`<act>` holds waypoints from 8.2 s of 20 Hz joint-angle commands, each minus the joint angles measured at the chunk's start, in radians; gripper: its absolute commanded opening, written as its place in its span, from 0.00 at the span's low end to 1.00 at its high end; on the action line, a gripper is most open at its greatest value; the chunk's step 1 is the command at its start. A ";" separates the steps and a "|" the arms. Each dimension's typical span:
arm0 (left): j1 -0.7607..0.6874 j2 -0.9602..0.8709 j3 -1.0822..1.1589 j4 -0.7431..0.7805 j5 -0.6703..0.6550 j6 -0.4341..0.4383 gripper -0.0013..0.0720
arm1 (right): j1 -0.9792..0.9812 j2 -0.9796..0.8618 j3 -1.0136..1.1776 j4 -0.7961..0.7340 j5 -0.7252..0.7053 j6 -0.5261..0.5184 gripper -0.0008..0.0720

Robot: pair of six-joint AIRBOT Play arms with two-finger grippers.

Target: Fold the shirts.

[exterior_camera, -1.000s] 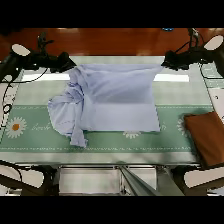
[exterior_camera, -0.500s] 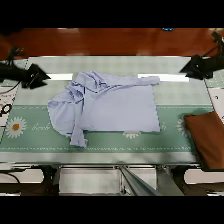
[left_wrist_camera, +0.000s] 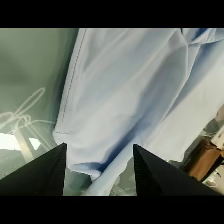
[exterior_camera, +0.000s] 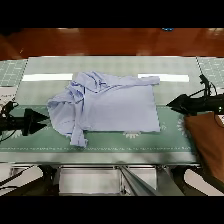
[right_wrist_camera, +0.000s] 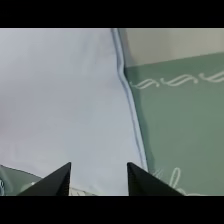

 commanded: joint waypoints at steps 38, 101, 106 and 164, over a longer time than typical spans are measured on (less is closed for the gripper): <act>-0.227 -0.142 0.037 -0.021 0.132 0.014 0.05 | 0.137 -0.177 -0.219 0.040 -0.136 0.084 0.57; -0.665 -0.559 1.055 0.424 0.325 -0.484 0.05 | 0.286 -0.716 1.056 -0.349 -0.113 0.255 0.04; -0.595 -0.558 1.051 0.325 0.077 -0.315 0.05 | 0.245 -0.705 1.056 -0.360 0.103 0.238 0.04; -0.316 -0.018 -0.096 0.177 0.115 -0.064 0.05 | -0.086 0.093 -0.150 -0.174 -0.055 0.175 0.58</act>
